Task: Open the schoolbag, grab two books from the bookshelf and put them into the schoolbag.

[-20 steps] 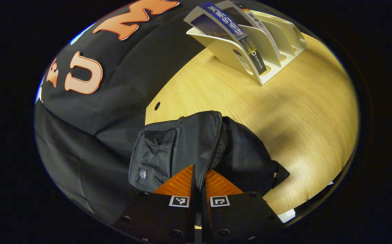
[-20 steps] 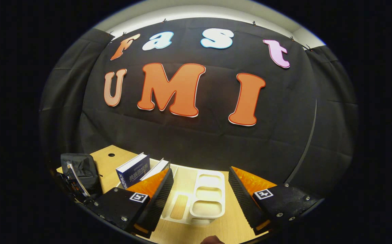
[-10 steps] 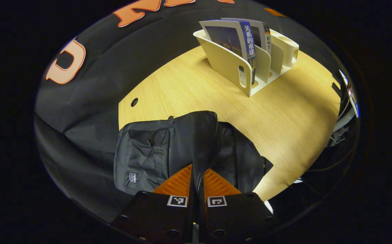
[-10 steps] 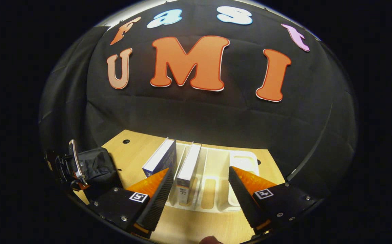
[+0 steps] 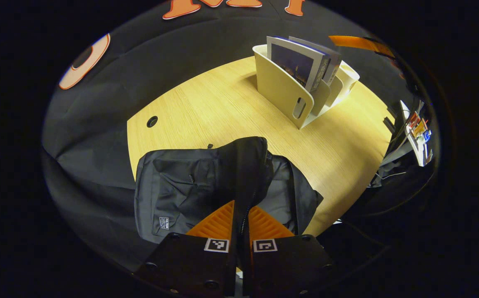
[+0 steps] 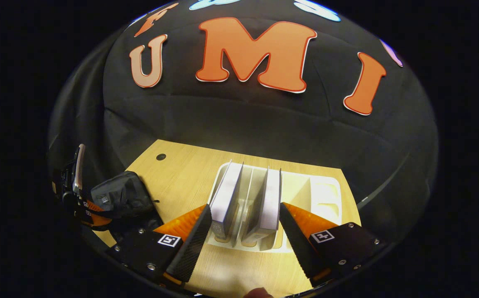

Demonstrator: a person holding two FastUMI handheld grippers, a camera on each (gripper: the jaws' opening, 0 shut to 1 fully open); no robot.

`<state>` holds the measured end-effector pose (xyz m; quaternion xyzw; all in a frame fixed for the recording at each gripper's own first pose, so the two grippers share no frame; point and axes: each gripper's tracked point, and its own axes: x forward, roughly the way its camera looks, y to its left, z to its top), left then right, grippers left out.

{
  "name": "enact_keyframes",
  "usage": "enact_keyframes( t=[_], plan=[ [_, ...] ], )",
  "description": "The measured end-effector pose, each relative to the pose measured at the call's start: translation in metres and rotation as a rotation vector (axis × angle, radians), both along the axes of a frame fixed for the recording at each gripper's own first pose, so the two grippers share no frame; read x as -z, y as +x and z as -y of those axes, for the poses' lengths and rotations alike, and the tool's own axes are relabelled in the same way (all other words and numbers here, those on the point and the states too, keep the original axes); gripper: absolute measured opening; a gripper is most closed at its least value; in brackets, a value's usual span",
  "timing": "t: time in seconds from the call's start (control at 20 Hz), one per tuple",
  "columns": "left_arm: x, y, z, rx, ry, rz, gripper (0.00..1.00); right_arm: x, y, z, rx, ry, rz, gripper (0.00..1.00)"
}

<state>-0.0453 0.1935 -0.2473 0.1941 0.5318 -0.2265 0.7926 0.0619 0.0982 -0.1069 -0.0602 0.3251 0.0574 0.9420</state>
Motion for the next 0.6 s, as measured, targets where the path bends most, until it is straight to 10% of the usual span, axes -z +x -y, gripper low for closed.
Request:
enact_keyframes(
  t=[0.6],
  plan=[
    [-0.039,0.022,-0.029,0.102,-0.11,-0.113,0.07,0.022,0.03,-0.035,0.069,0.047,-0.363,0.99]
  ],
)
